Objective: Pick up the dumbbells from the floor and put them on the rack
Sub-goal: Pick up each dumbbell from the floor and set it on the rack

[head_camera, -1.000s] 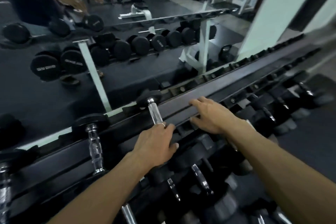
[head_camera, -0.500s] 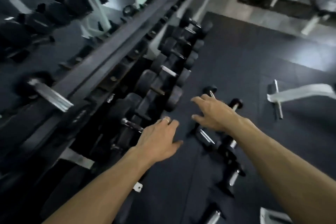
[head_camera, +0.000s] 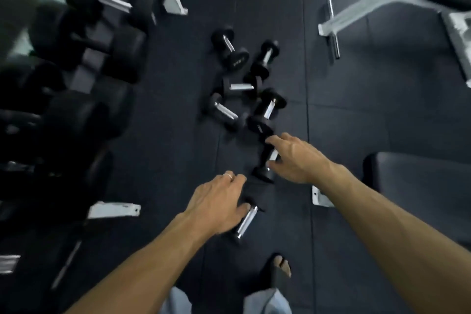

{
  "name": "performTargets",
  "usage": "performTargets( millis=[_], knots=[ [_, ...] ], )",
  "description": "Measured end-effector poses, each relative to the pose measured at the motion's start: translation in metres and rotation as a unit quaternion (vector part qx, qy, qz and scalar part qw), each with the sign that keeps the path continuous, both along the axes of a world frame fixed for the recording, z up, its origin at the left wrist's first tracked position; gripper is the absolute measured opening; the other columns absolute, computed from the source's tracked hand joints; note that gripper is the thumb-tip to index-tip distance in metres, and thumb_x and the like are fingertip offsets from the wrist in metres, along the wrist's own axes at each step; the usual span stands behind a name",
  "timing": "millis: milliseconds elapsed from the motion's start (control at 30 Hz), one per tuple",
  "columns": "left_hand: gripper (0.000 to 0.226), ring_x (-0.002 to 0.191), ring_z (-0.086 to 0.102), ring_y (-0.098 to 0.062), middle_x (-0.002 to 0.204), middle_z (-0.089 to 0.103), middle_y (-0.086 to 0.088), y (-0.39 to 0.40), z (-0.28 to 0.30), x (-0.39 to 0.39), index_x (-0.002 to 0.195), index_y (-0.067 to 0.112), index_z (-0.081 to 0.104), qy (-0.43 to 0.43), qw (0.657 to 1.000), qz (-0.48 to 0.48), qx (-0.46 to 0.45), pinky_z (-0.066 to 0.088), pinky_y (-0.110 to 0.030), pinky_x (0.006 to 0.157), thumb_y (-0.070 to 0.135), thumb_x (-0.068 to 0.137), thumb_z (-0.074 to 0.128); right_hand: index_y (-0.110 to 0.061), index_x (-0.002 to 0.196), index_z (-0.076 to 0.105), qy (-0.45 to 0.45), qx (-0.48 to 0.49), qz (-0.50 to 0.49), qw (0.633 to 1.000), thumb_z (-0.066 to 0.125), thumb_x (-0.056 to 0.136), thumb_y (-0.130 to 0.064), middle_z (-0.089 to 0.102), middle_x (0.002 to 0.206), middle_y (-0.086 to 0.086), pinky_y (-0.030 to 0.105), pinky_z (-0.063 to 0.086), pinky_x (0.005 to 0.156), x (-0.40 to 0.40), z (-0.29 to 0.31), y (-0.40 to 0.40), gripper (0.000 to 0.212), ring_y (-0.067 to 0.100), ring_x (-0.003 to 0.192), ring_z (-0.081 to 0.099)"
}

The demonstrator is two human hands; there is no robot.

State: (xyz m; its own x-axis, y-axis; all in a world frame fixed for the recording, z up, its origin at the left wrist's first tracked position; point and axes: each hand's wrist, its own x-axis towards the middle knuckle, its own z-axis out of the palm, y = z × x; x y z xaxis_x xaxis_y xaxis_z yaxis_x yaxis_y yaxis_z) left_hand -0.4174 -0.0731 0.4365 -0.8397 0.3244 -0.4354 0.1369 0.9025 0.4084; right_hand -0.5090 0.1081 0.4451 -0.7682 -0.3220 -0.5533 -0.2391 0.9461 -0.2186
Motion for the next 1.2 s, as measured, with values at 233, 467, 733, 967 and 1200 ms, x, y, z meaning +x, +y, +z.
performTargets(
  millis=[233,467,733,967,1200],
  knots=[
    [0.051,0.117,0.053,-0.020,0.131,0.048,-0.001,0.057,-0.154,0.036,0.137,0.019,0.039,-0.092,0.995,0.001,-0.043,0.051,-0.038,0.089,0.045,0.094,0.050,-0.019,0.144,0.035,-0.101,0.014,0.015,0.995,0.055,0.093,-0.038,0.047,0.133,0.009,0.041,0.046,0.094,0.037,-0.161,0.068,0.058,0.032,0.117,0.053],
    [0.049,0.114,0.054,-0.020,0.127,0.050,-0.001,0.069,-0.313,0.052,0.135,0.019,0.041,-0.121,0.991,-0.003,-0.061,0.050,-0.036,0.086,0.044,0.094,0.051,-0.018,0.143,0.034,-0.149,0.008,-0.046,0.988,0.055,0.092,-0.040,0.046,0.130,0.008,0.039,0.045,0.092,0.070,-0.326,0.090,0.059,0.033,0.118,0.053],
    [0.057,0.114,0.053,-0.019,0.129,0.048,0.000,0.069,-0.467,0.084,0.140,0.023,0.034,-0.150,0.987,0.023,-0.042,0.048,-0.034,0.087,0.046,0.092,0.055,-0.018,0.140,0.039,-0.145,-0.051,-0.156,0.976,0.062,0.090,-0.039,0.048,0.133,0.009,0.040,0.046,0.098,0.104,-0.470,0.090,0.059,0.030,0.120,0.052],
    [0.072,0.103,0.059,-0.015,0.118,0.056,0.003,0.072,-0.527,0.092,0.142,0.032,0.034,-0.222,0.970,0.095,0.022,0.050,-0.033,0.085,0.039,0.081,0.073,-0.023,0.136,0.046,-0.089,-0.138,-0.192,0.968,0.068,0.087,-0.037,0.053,0.119,0.004,0.029,0.042,0.087,0.107,-0.528,0.082,0.055,0.020,0.105,0.053],
    [0.071,0.087,0.065,-0.014,0.101,0.066,0.006,0.079,-0.534,0.093,0.135,0.029,0.039,-0.228,0.963,0.135,0.049,0.054,-0.031,0.079,0.021,0.076,0.079,-0.021,0.118,0.056,-0.059,-0.171,-0.208,0.961,0.068,0.087,-0.023,0.062,0.107,0.005,0.037,0.047,0.084,0.107,-0.541,0.083,0.034,0.022,0.098,0.057]
  ],
)
